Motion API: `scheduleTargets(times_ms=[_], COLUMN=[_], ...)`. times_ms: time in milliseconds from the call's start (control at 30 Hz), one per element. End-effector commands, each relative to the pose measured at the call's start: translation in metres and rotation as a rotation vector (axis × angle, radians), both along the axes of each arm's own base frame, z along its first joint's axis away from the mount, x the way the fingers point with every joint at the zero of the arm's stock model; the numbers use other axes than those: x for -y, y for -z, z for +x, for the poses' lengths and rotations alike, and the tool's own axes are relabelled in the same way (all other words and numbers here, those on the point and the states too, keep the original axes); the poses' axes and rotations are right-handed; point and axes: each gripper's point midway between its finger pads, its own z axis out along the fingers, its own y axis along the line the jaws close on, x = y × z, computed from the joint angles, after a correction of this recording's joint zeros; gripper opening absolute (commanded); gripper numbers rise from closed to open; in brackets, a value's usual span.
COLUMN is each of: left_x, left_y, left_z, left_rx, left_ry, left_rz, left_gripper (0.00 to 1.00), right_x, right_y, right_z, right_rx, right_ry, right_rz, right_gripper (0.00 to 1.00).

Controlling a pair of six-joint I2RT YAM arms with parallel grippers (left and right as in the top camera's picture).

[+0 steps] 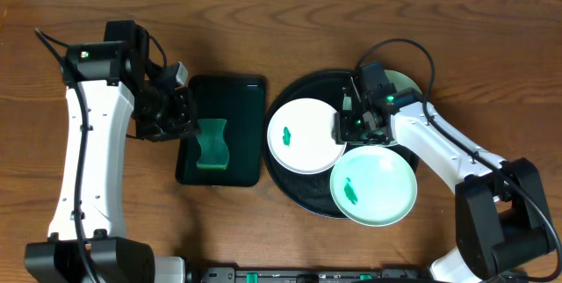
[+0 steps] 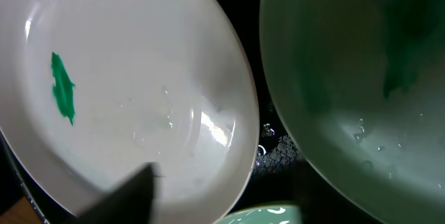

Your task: Clean dirty plates on tray and stack at the side

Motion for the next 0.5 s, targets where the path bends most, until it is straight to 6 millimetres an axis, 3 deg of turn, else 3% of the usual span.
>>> scheduleTargets(times_ms=[0, 233, 467], left_x=[0.002, 0.002, 0.002], left_y=[0.002, 0.002, 0.002], left_z=[-0.002, -0.001, -0.001], left_rx=[-0.012, -0.011, -0.009], left_ry=[0.002, 0.002, 0.002], left_rz=[-0.007, -0.006, -0.006], left_gripper=[0.17, 0.28, 0.28], right_x=[-0.002, 0.002, 0.006], right_y=[0.003, 0.008, 0.016], right_z=[-0.004, -0.005, -0.004], right_rx=[-0.011, -0.02, -0.011], right_ry=[-0.008, 0.029, 0.078], right_rz=[0.001, -0.017, -0.022], right_gripper=[0.38, 0.29, 0.26])
